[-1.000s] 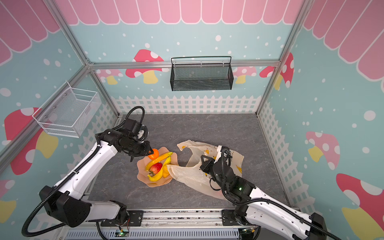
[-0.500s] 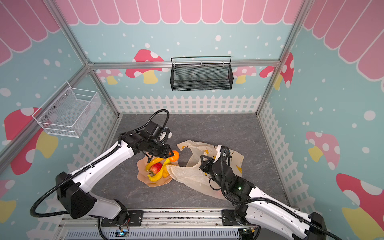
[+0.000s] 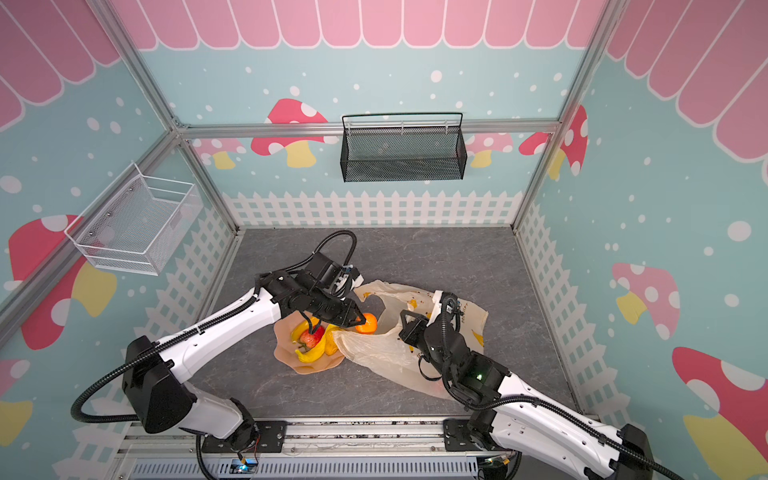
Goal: Place the fruits into the plastic bag
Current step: 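Lift the orange with the left gripper and carry it into the bag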
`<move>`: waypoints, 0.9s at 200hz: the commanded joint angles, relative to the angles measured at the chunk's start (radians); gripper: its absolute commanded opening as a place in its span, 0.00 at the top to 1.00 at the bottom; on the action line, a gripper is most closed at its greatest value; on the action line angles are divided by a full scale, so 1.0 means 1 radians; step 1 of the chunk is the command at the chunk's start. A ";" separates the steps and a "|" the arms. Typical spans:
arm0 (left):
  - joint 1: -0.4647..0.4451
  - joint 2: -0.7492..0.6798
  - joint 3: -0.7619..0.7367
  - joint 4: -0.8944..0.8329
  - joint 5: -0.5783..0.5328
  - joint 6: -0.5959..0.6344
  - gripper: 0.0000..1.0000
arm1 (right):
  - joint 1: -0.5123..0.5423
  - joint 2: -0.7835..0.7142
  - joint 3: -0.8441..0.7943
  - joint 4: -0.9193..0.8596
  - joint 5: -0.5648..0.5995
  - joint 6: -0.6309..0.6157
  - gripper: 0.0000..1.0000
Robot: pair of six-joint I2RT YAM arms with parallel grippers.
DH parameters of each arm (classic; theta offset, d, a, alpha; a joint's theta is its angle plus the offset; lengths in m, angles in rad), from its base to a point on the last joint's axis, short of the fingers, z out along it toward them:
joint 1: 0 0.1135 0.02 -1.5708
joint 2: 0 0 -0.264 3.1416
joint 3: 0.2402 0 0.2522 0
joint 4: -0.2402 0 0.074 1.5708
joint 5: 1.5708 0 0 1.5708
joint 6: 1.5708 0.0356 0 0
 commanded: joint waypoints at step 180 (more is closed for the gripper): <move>-0.128 0.287 0.112 0.098 0.229 -0.071 0.84 | -0.003 0.039 0.029 0.050 -0.029 0.002 1.00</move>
